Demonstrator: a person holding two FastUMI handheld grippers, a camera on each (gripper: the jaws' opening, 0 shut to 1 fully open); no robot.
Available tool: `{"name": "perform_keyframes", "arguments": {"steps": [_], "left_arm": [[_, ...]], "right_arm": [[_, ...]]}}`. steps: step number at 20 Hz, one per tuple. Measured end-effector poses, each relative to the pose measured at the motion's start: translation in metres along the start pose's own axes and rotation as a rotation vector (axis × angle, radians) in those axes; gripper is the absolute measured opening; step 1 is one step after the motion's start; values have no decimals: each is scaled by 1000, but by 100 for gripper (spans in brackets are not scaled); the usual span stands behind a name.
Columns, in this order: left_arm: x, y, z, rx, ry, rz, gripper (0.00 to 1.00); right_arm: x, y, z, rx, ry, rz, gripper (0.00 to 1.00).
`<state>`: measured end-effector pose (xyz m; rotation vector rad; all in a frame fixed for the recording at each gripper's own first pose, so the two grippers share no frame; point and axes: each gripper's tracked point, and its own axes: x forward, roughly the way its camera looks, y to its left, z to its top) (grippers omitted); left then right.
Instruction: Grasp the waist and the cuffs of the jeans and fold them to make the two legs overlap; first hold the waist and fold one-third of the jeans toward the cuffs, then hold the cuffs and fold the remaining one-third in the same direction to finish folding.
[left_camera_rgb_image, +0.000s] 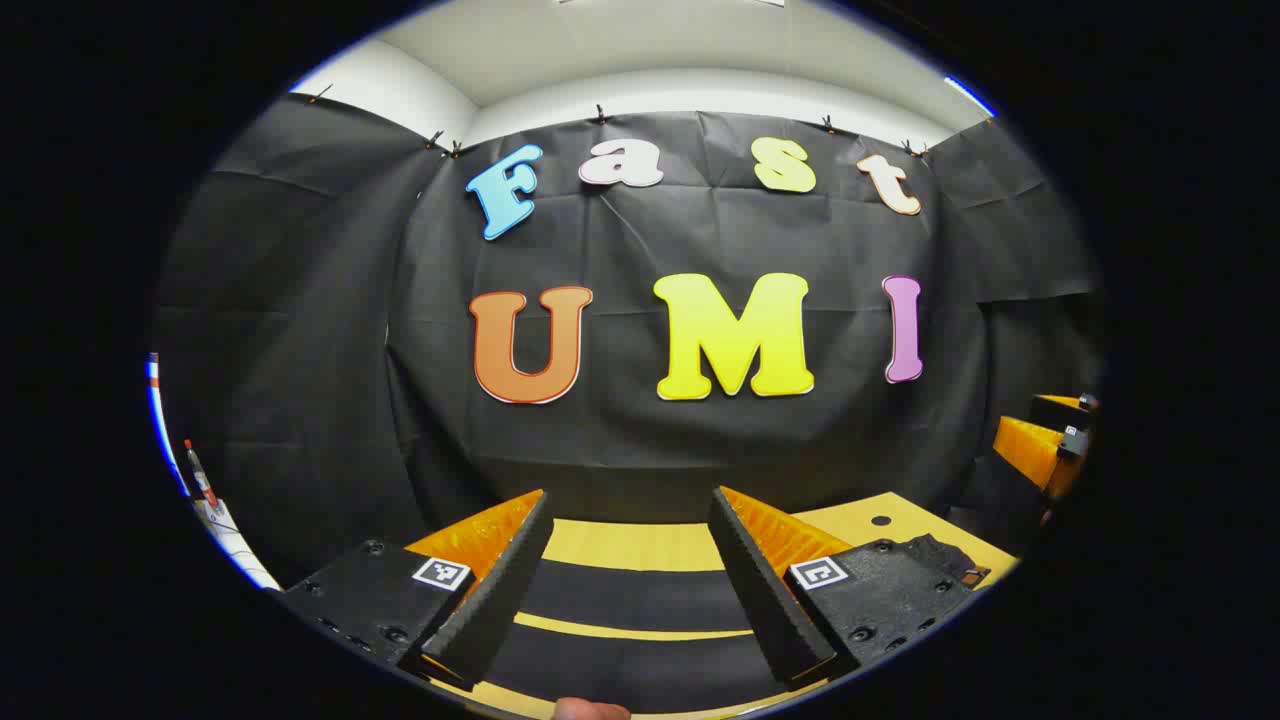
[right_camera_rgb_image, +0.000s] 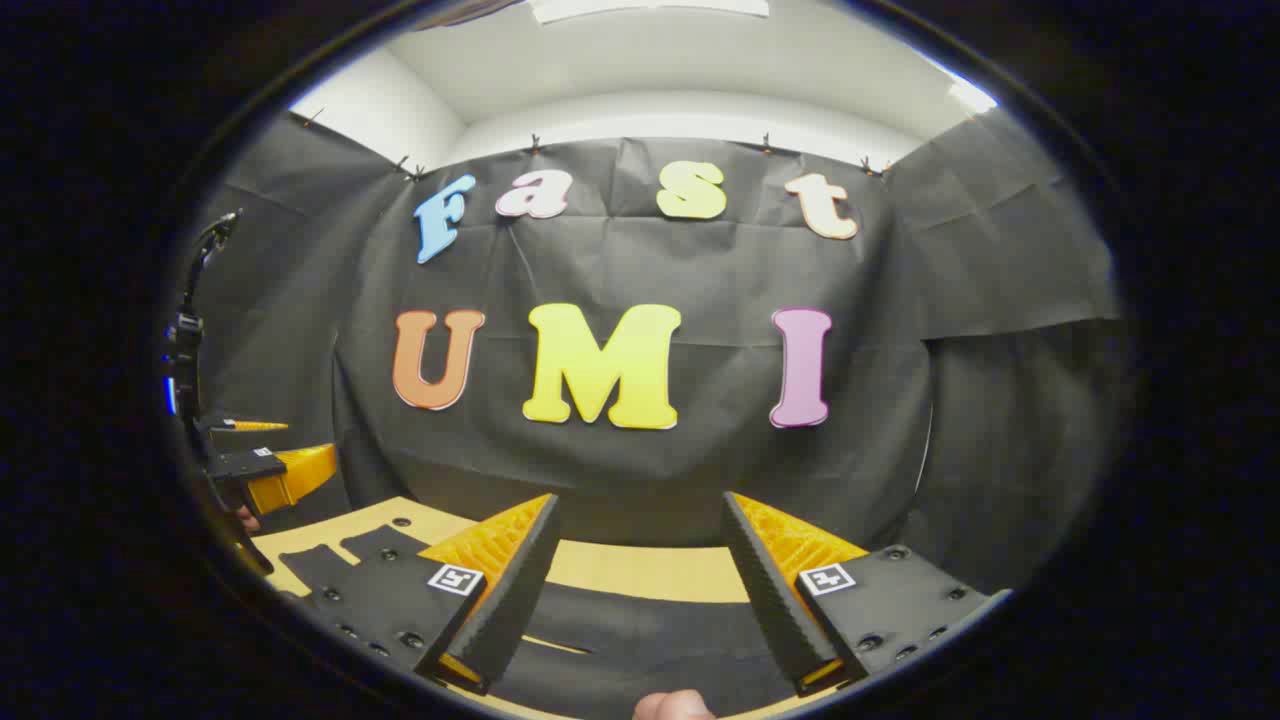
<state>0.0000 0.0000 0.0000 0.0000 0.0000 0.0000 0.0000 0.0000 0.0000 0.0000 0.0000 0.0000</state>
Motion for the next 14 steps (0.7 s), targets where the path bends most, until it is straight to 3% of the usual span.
{"name": "perform_keyframes", "arguments": {"steps": [2,3,14], "left_arm": [[2,25,1,-10,17,-8,92],[2,34,2,-14,19,-8,100],[10,57,-3,-20,34,-1,100]], "right_arm": [[1,16,9,1,10,-14,98],[3,20,13,5,12,-25,98],[5,-3,4,-39,35,-85,98]]}}
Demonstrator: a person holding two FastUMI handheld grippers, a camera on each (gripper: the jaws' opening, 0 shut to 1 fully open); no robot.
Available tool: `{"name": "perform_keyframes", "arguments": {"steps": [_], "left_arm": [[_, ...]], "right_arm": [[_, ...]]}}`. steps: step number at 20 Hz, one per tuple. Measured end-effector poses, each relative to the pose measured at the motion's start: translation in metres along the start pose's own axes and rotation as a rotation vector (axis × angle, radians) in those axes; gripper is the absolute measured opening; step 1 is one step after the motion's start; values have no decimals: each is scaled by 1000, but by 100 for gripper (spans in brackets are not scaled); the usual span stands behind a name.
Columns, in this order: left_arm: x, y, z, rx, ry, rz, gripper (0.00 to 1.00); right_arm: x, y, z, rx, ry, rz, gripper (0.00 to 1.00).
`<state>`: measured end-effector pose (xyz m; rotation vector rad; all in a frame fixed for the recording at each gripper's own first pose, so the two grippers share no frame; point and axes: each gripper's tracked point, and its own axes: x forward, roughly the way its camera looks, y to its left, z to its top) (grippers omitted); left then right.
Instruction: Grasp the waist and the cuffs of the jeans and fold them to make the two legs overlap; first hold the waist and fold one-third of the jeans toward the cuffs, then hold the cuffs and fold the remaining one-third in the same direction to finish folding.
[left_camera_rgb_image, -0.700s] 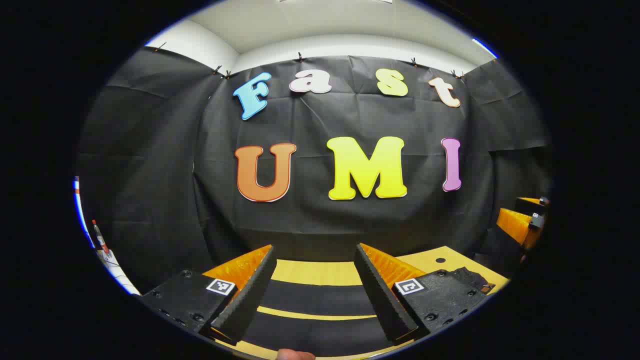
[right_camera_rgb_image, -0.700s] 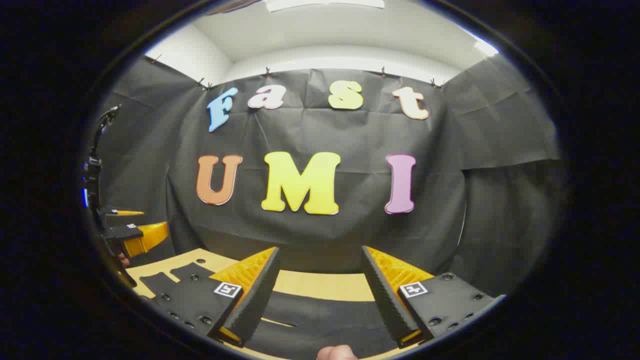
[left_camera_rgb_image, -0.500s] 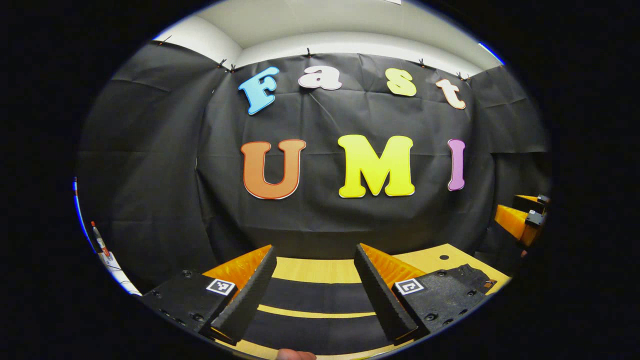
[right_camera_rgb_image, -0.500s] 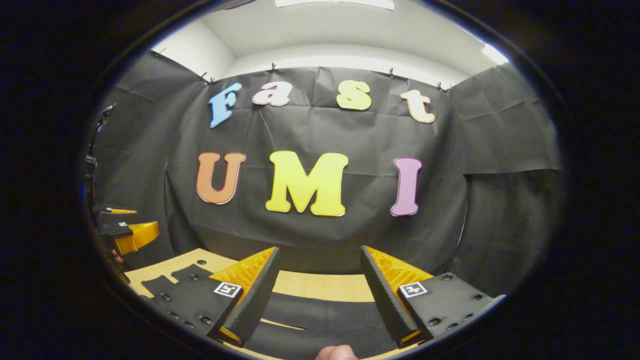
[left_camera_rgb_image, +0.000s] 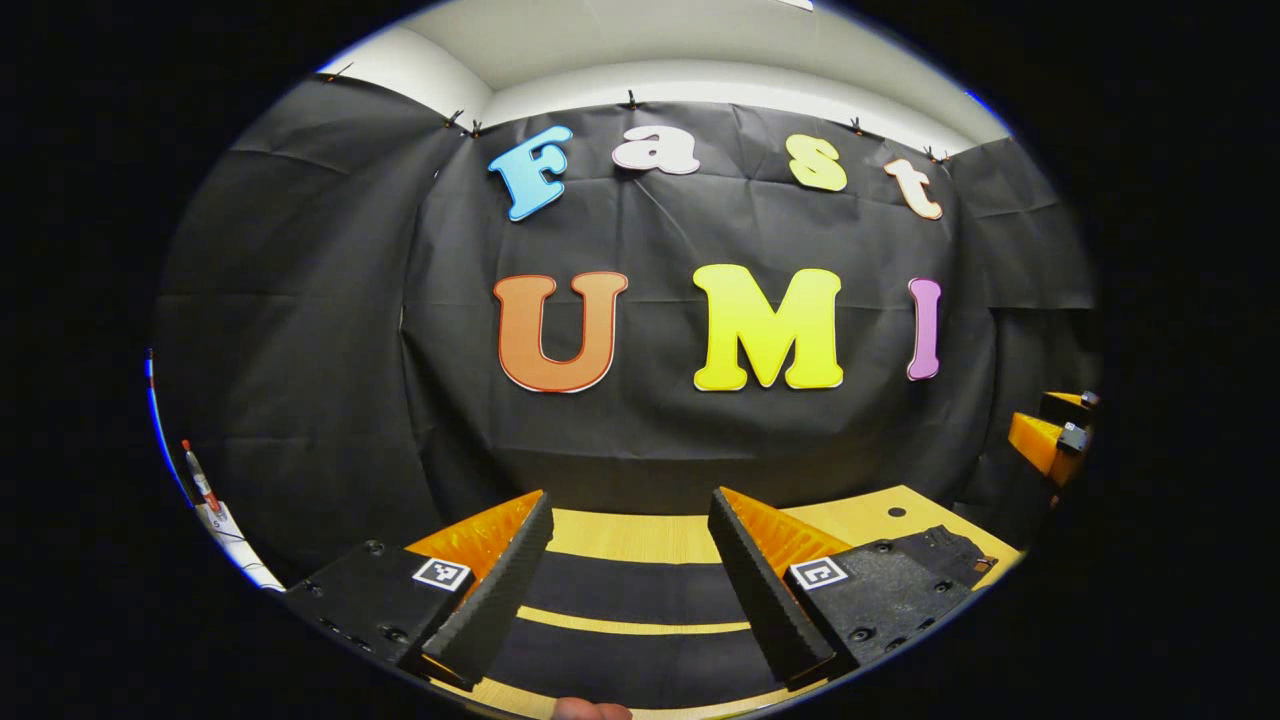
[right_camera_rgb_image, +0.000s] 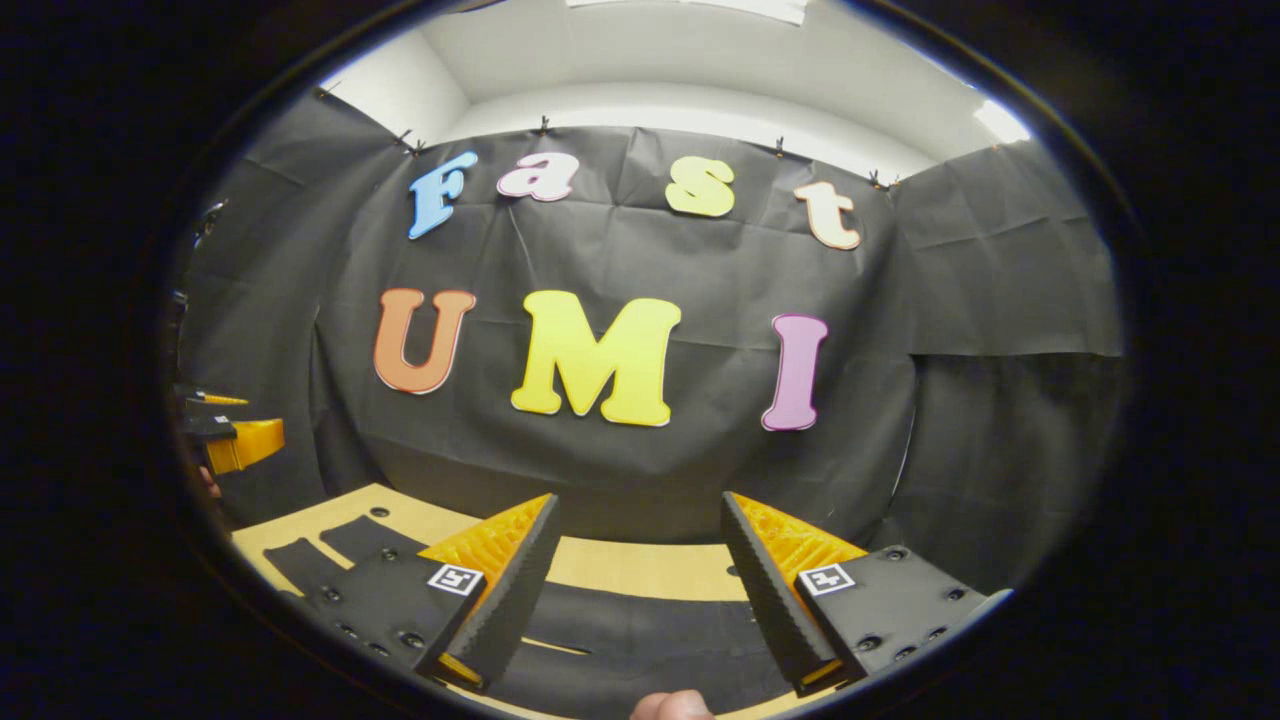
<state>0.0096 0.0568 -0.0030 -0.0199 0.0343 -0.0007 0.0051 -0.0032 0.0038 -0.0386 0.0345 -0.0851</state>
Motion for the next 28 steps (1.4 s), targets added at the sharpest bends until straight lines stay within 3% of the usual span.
{"name": "perform_keyframes", "arguments": {"steps": [10,15,20,23,28], "left_arm": [[10,-13,1,30,14,-10,100],[18,7,-24,-19,83,30,100],[9,45,-90,-128,278,95,100],[-14,71,-138,-215,408,162,100],[-64,85,-217,-553,645,249,99]], "right_arm": [[16,-39,-2,1,1,-29,98],[22,-68,-27,33,67,-45,98],[17,-133,-95,86,263,-58,98],[2,-171,-142,191,408,-49,99],[-24,-211,-222,441,616,-106,100]]}}
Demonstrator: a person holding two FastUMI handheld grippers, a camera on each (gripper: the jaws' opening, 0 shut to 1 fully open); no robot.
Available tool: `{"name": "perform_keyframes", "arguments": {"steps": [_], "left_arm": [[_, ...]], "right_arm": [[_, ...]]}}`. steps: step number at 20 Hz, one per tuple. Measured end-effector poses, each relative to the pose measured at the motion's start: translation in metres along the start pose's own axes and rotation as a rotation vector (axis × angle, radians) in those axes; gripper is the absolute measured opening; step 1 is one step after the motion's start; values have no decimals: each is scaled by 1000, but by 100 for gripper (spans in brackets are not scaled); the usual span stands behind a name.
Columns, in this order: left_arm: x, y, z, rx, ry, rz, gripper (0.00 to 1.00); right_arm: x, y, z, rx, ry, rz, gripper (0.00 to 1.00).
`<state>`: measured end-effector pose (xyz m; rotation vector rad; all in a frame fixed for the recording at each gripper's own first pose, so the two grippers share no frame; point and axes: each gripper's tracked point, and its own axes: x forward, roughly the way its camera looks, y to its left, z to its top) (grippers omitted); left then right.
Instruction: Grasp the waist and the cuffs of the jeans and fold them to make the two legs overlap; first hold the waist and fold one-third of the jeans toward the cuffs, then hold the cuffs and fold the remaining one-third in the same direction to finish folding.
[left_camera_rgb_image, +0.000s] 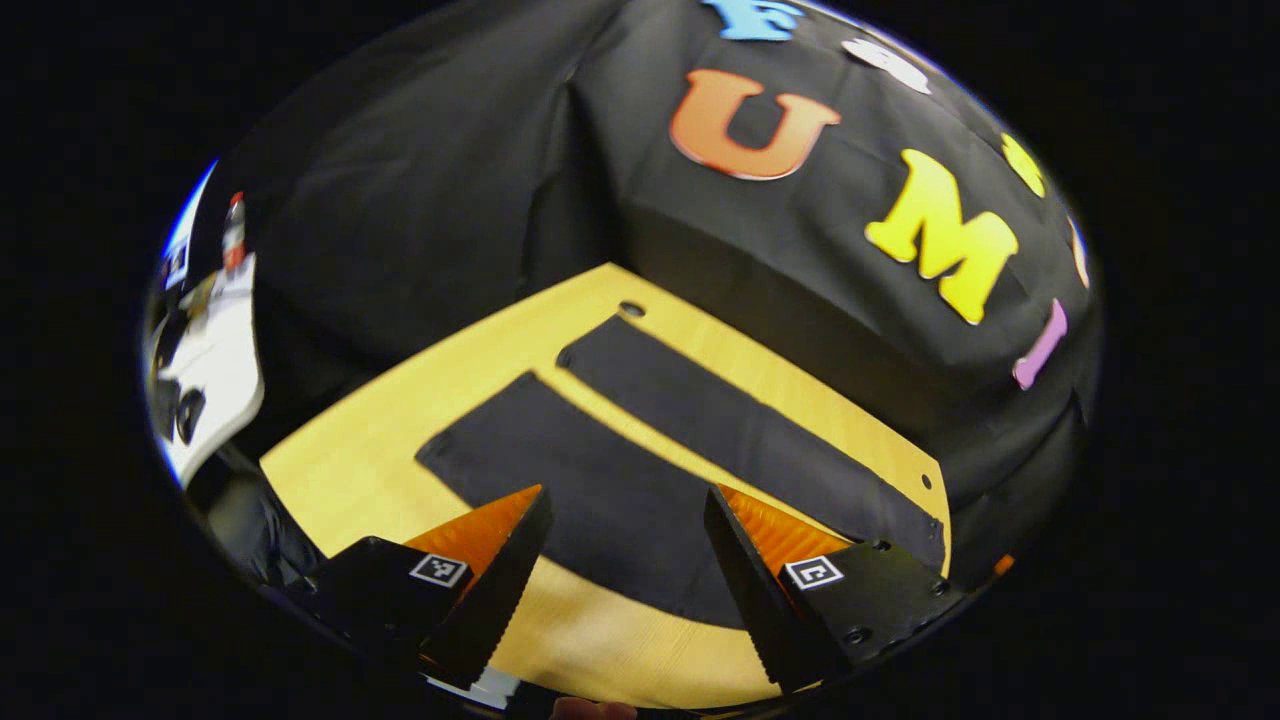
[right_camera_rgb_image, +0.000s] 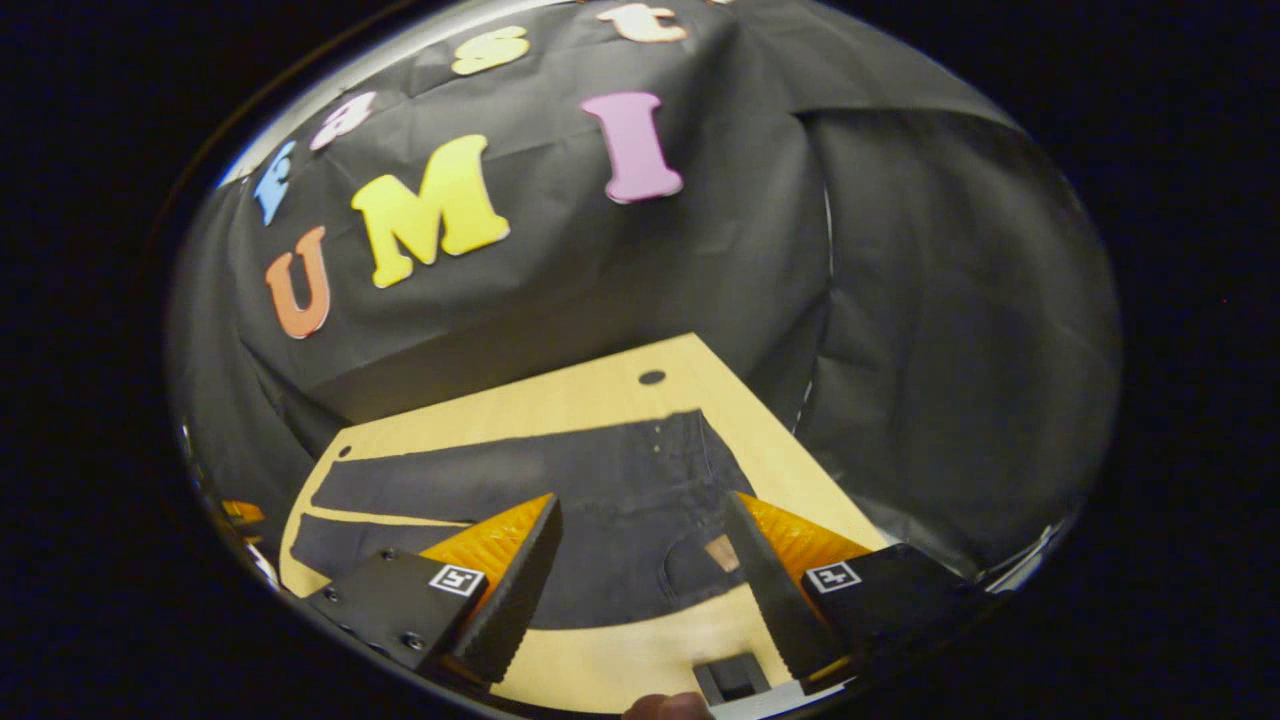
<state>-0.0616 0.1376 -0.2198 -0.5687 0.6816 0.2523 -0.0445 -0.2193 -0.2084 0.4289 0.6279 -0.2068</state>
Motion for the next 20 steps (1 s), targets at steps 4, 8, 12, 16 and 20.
{"name": "perform_keyframes", "arguments": {"steps": [4,8,12,16,20], "left_arm": [[21,24,-20,-309,113,-22,99],[34,47,-19,-537,159,-22,99],[57,72,-7,-644,182,-8,99],[76,91,-6,-684,214,33,99],[86,93,-10,-735,234,39,99]], "right_arm": [[32,-29,-48,318,150,-6,98],[62,-50,-68,606,213,-29,98],[84,-58,-72,709,234,-56,98],[95,-61,-74,732,238,-74,98],[104,-72,-74,803,229,-98,98]]}}
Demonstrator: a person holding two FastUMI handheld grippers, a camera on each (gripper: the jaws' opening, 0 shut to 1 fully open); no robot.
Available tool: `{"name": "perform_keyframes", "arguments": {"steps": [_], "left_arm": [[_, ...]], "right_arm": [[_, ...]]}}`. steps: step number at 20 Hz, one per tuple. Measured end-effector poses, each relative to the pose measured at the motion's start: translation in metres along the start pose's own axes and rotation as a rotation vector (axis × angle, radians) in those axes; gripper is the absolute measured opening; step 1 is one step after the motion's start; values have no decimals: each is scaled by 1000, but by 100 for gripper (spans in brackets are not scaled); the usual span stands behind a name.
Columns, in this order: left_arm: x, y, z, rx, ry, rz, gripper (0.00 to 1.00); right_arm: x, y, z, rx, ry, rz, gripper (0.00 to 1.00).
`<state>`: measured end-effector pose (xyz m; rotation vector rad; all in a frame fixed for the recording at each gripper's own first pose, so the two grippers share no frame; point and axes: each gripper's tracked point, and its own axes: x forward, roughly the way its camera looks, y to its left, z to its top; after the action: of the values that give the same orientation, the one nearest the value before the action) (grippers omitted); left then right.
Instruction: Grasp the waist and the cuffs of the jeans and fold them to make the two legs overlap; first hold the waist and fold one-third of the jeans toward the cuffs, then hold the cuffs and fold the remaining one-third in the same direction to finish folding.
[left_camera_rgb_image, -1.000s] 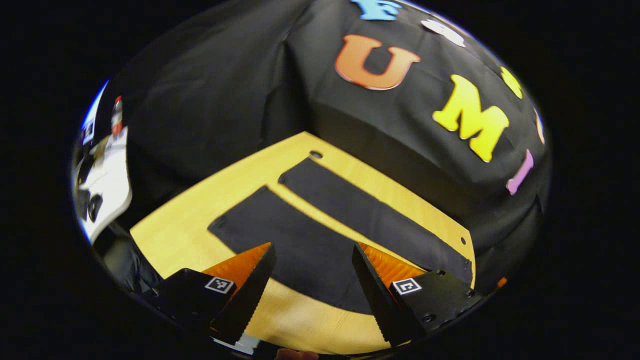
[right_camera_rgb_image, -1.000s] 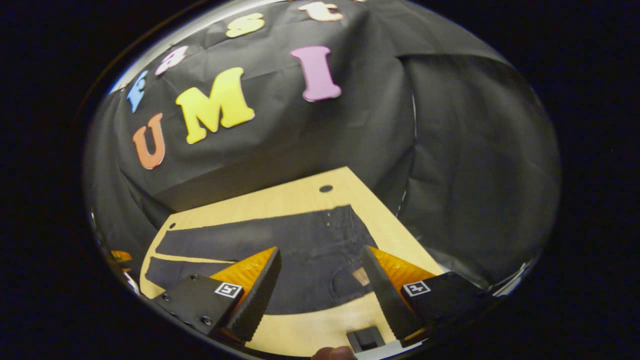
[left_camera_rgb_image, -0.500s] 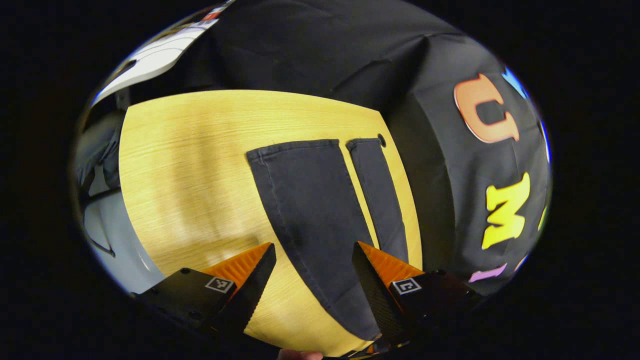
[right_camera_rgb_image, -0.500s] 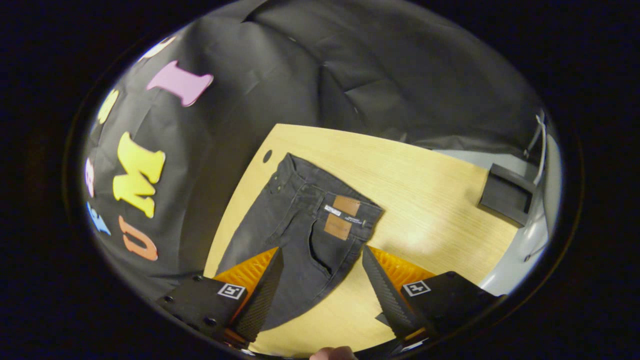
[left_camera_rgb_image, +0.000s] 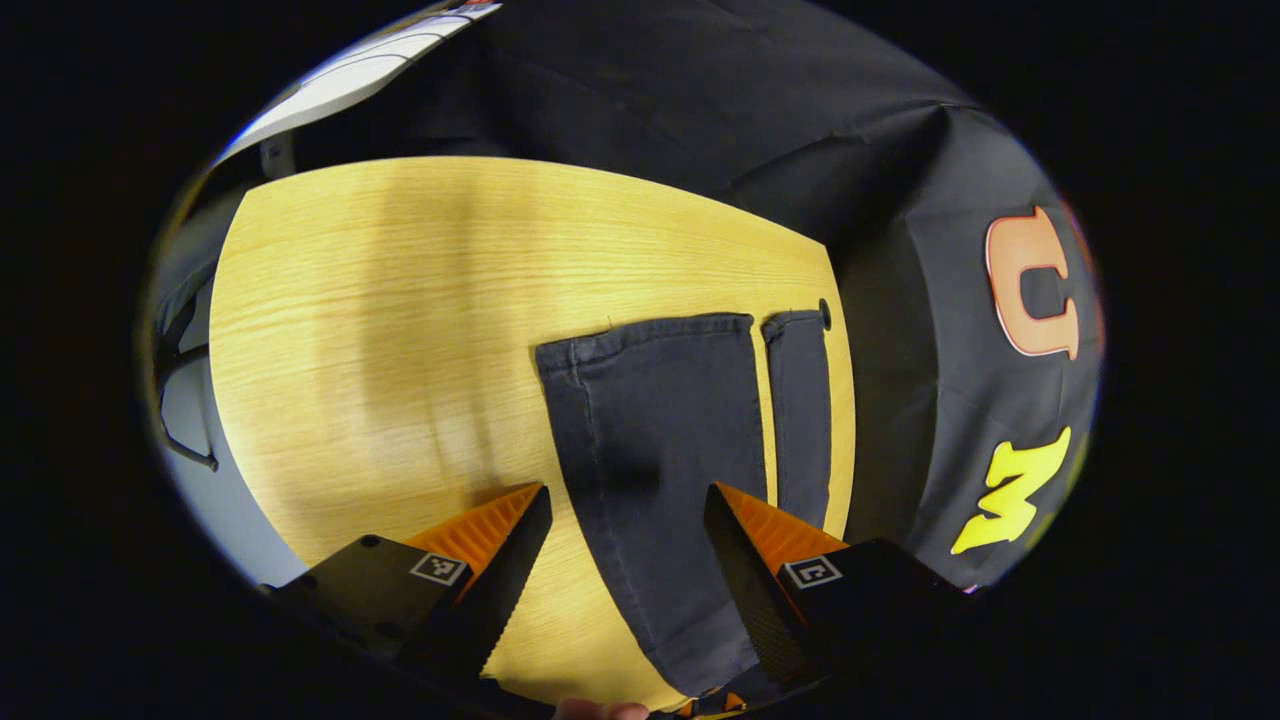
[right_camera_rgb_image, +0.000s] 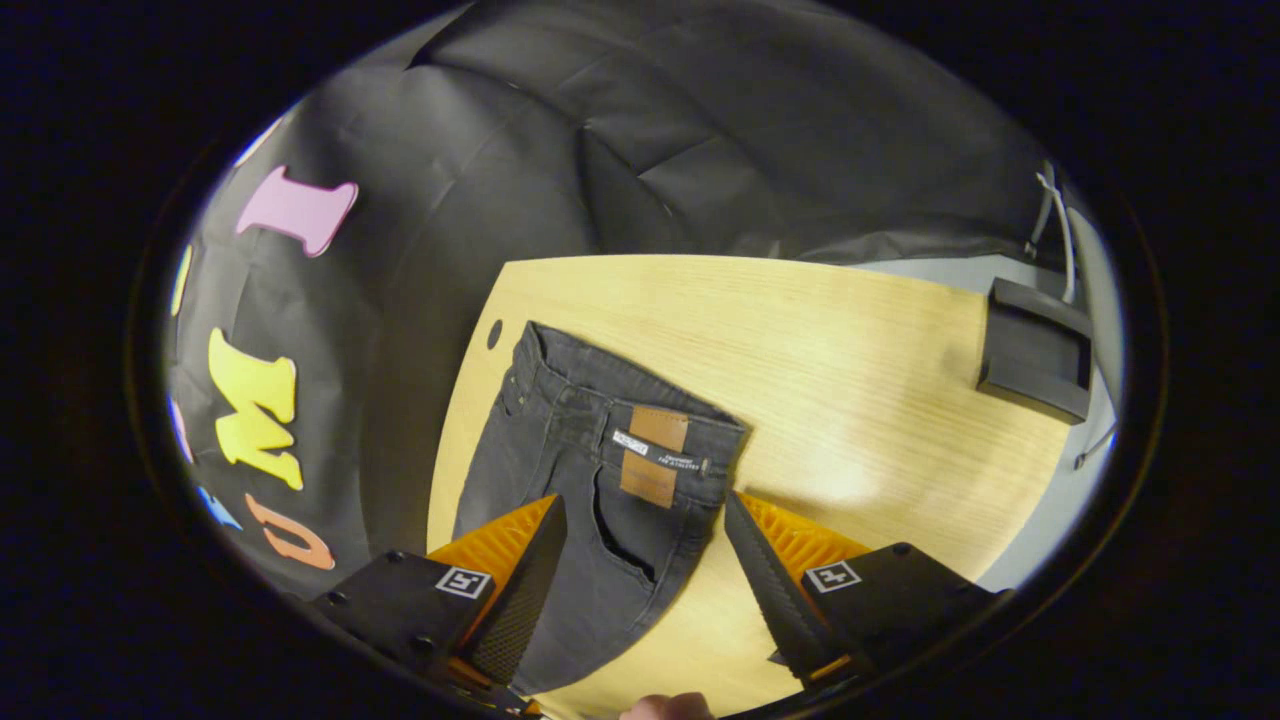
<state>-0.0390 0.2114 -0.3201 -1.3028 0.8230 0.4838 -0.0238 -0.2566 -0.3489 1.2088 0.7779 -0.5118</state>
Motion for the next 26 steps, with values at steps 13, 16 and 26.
{"name": "perform_keyframes", "arguments": {"steps": [13,16,26], "left_arm": [[39,-34,2,7,40,-25,89],[49,-31,2,-4,44,-1,52],[19,-48,6,29,60,-31,5]], "right_arm": [[19,1,2,38,25,-49,79],[24,-12,3,85,25,-96,45],[1,14,6,65,8,-37,17]]}}
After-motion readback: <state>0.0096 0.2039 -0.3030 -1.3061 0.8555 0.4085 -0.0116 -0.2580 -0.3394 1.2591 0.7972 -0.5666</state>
